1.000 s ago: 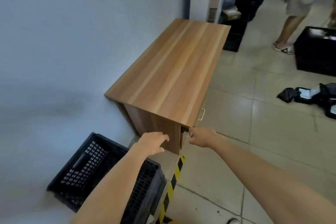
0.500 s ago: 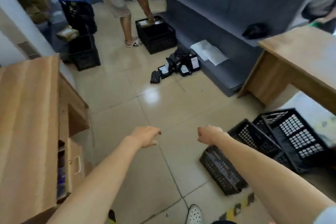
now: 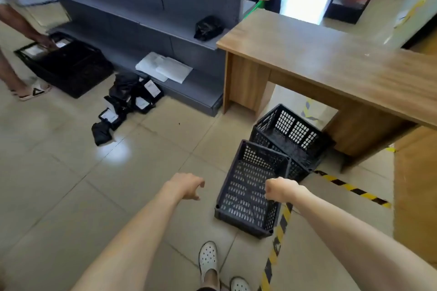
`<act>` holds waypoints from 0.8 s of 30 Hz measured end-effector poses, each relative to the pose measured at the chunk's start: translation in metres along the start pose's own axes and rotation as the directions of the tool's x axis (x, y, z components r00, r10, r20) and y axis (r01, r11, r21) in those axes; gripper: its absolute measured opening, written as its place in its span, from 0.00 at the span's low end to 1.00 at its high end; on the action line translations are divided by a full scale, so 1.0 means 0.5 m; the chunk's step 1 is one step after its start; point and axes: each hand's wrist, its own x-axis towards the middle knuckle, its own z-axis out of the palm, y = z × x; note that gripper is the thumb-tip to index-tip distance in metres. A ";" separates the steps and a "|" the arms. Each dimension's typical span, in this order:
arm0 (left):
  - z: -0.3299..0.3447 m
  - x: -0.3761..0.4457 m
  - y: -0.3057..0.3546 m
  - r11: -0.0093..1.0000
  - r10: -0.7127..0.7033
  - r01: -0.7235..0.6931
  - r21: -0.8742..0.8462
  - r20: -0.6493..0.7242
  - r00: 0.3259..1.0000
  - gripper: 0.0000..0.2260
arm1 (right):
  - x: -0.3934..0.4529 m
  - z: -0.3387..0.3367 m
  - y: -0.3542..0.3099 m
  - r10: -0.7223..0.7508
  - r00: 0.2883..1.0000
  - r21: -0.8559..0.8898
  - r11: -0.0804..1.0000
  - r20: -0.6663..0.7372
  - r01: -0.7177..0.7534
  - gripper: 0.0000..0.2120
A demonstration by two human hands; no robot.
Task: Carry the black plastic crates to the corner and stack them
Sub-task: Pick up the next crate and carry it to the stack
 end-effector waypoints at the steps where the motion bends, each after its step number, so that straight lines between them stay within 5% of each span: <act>1: -0.030 0.022 -0.014 1.000 0.012 -0.012 0.020 -0.010 1.000 0.24 | 0.010 -0.023 0.015 0.019 1.000 0.023 1.000 -0.004 -0.019 0.11; 10: -0.267 0.194 -0.061 0.992 0.070 -0.054 0.112 -0.142 0.987 0.23 | 0.096 -0.179 0.086 0.146 0.980 0.266 0.958 -0.134 -0.106 0.10; 16: -0.291 0.299 -0.001 0.993 0.089 -0.083 0.080 -0.084 0.992 0.23 | 0.196 -0.206 0.152 0.107 0.993 0.208 0.974 -0.055 -0.094 0.12; 24: -0.301 0.376 0.043 0.977 -0.150 0.152 -0.150 0.024 0.988 0.23 | 0.378 -0.344 0.292 -0.086 0.996 0.019 0.996 -0.025 0.087 0.12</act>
